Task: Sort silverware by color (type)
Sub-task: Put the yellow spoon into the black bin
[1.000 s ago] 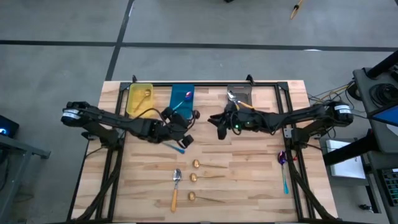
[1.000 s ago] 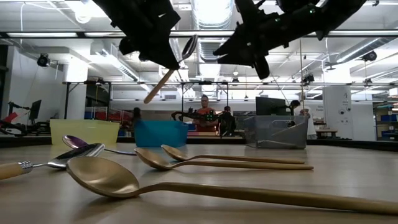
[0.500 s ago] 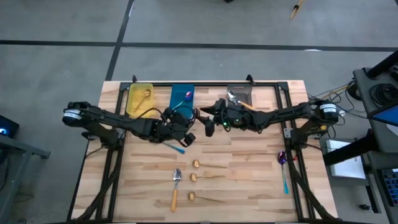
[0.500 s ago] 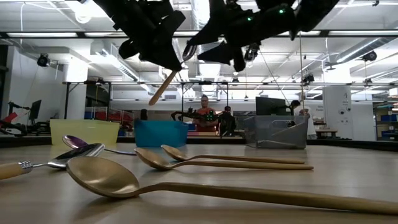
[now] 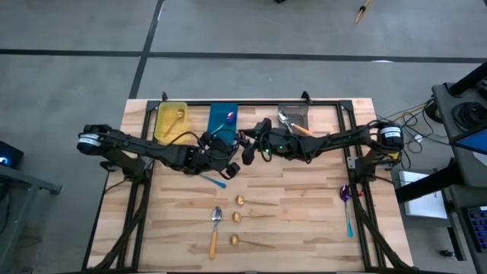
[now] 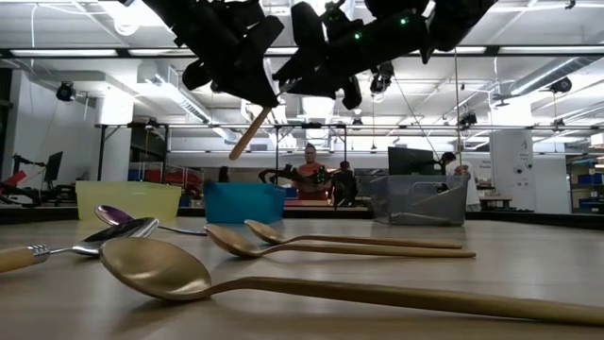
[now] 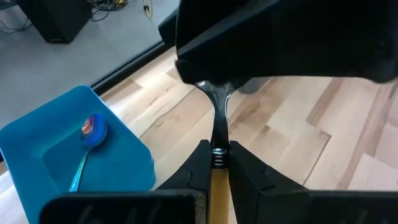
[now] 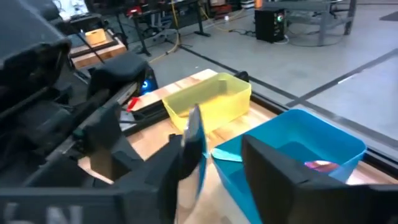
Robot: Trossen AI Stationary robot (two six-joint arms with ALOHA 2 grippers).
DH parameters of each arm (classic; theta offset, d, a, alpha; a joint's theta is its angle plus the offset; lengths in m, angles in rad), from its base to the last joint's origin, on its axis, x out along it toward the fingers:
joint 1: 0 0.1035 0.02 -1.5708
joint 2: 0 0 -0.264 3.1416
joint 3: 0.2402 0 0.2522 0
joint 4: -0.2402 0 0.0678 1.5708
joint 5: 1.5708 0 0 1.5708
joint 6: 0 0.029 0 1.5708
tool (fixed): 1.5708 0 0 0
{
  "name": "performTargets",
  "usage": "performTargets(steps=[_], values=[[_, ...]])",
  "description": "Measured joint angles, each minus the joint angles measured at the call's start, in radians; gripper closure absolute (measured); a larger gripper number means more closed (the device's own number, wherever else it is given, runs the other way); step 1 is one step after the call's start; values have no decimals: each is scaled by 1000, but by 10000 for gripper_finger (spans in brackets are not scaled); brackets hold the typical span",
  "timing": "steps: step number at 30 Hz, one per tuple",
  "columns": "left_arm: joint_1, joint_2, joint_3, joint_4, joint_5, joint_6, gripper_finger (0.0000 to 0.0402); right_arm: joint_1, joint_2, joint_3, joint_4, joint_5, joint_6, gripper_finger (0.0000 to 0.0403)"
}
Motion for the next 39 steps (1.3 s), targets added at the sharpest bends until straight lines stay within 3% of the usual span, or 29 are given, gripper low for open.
performTargets(steps=[6,15,23,26,30,35,39], values=[[1,2,1,1,0,0,372,1,-1,-2,-3,-1,-10,379],[1,2,2,9,3,9,361,0,-22,-2,-39,-26,-50,391],[1,-4,3,16,1,57,317,-2,-79,-4,-171,-43,-85,393],[0,-9,3,18,13,115,300,-18,-114,6,-295,-163,-144,393],[1,-22,3,21,130,232,285,-28,-137,57,-528,-319,-248,392],[2,-36,2,114,308,430,281,-24,-137,147,-731,-325,-333,392],[23,-36,1,214,457,492,281,-7,-133,217,-856,-331,-411,392]])
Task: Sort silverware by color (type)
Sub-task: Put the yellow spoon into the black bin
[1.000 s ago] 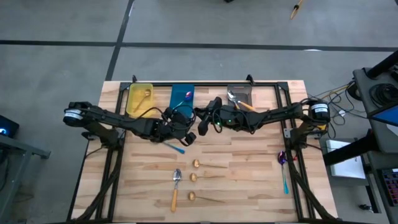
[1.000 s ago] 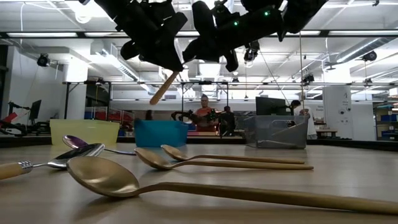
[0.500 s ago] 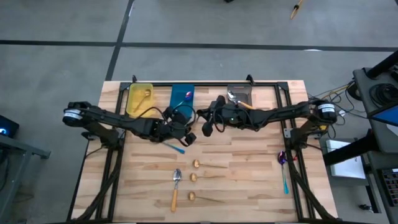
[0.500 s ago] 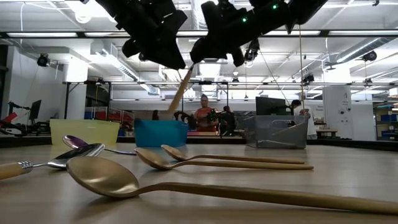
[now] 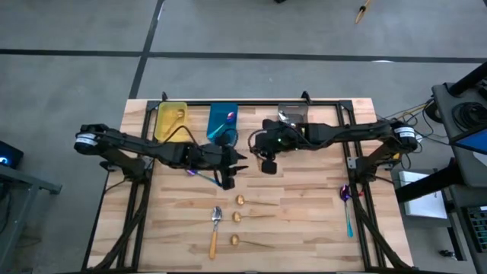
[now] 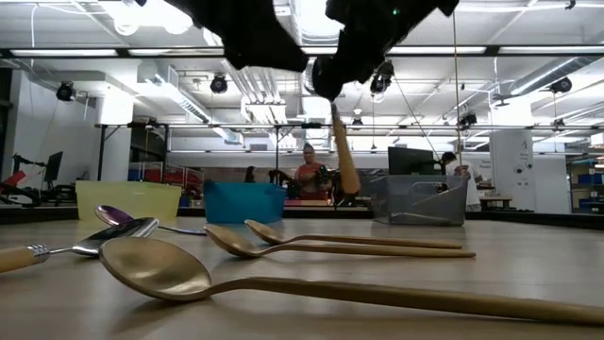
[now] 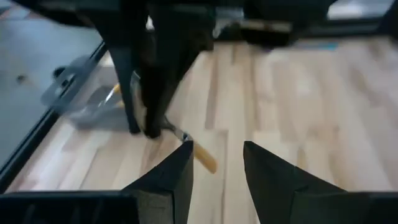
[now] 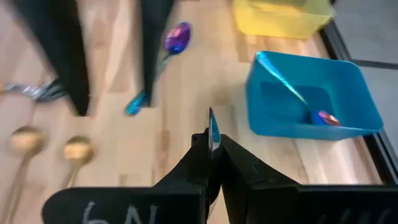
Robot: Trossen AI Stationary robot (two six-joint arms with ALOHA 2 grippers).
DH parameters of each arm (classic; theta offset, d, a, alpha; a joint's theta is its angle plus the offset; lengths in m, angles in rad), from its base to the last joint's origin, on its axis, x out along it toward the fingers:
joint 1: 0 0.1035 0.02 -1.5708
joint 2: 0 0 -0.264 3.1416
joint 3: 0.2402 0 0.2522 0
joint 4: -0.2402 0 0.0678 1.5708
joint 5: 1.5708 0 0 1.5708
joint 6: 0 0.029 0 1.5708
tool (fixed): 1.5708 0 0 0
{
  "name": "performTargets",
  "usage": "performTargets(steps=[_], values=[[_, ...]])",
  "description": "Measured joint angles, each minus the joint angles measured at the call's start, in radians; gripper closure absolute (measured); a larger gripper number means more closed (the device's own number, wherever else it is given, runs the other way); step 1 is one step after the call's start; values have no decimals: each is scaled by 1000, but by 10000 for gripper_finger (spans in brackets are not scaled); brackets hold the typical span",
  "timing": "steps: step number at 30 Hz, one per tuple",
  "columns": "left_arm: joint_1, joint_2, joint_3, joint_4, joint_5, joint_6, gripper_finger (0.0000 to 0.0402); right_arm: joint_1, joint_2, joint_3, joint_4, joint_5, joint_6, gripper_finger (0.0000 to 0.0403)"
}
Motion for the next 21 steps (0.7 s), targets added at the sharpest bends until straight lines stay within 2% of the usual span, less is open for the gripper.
performTargets(steps=[6,15,21], values=[[25,2,-18,128,19,10,281,50,2,76,-160,-3,-23,391],[38,37,-148,578,90,86,280,100,3,80,-177,8,10,391],[43,102,-189,730,117,73,280,103,3,80,-177,11,20,391]])
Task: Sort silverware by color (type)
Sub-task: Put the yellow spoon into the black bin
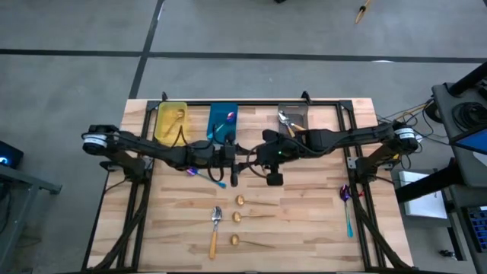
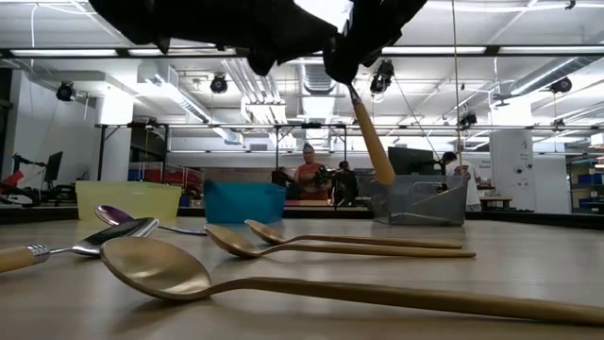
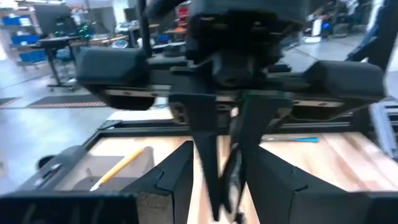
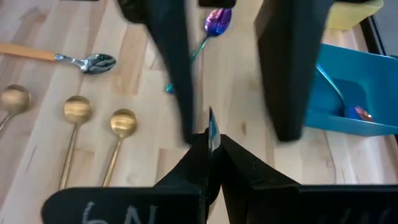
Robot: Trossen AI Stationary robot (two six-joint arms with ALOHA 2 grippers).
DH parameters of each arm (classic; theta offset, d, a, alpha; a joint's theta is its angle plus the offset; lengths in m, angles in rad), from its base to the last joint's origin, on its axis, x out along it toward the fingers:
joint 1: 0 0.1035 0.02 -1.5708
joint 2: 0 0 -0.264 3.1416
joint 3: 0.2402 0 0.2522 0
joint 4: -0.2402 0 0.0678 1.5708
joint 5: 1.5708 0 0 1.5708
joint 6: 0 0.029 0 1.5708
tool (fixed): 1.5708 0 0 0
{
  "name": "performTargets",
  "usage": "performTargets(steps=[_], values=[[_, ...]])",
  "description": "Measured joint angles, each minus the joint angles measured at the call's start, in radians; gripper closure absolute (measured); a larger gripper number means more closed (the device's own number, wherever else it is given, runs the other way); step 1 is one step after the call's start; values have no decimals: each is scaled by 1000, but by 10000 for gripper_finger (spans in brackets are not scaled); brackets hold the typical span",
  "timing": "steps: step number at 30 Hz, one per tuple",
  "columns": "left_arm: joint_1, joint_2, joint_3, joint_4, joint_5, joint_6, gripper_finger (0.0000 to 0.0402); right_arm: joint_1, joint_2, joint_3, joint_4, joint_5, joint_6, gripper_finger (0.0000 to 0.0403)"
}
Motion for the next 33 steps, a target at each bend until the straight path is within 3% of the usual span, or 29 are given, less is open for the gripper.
performTargets(steps=[10,18,33], values=[[0,90,0,130,30,-17,291,0,1,-4,-15,23,12,391],[-1,85,-2,128,-23,-48,392,0,1,-4,-4,22,19,390],[-7,81,-1,119,-46,-120,400,0,6,-6,0,22,78,390]])
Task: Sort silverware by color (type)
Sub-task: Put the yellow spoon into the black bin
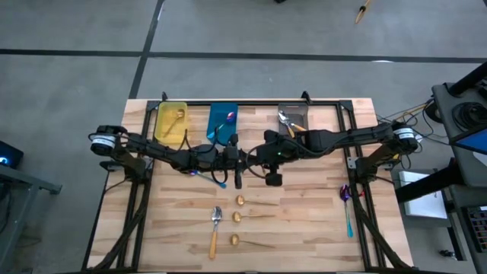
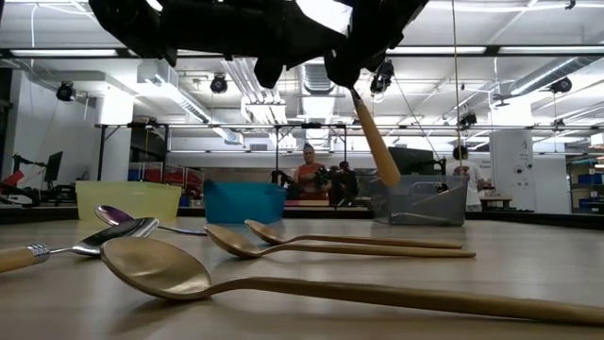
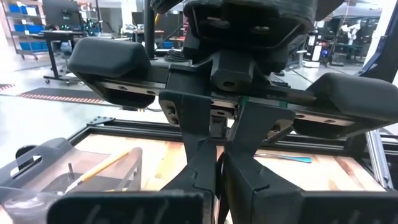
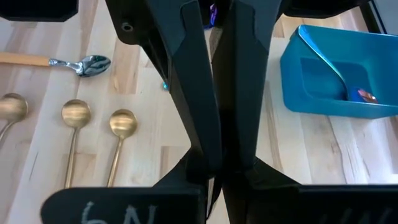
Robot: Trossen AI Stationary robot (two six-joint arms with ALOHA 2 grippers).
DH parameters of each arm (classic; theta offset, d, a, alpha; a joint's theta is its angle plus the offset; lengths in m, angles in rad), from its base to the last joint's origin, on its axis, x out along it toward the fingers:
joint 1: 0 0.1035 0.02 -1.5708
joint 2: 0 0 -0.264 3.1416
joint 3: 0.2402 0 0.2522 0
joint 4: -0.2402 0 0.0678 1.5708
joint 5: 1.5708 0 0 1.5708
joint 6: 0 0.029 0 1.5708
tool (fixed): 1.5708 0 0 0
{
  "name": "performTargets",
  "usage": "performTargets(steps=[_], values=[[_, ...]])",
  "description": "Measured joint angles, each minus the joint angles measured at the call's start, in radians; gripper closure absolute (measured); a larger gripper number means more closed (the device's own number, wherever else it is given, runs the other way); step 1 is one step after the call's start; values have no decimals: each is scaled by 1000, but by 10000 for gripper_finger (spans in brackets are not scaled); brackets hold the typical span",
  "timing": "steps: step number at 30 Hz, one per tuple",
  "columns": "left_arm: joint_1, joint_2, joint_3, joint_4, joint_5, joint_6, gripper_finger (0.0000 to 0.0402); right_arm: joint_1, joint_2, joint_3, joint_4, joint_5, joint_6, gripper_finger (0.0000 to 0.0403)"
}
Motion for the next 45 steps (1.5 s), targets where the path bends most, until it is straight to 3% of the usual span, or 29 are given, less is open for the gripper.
performTargets(steps=[14,24,30,37,41,45], values=[[-15,-32,-2,-29,-2,-6,396,1,13,0,14,3,-32,392],[-15,-122,-8,-47,6,61,317,0,7,-3,-38,18,-34,393],[-19,-207,-91,-217,6,94,279,0,-40,4,-117,110,-31,393],[-19,-93,-306,183,7,-70,257,0,-111,53,-83,117,-63,393],[-19,16,-303,386,6,-84,242,0,-111,72,-30,99,-119,393],[-19,123,-240,434,6,-80,228,0,-90,86,2,76,-145,392]])
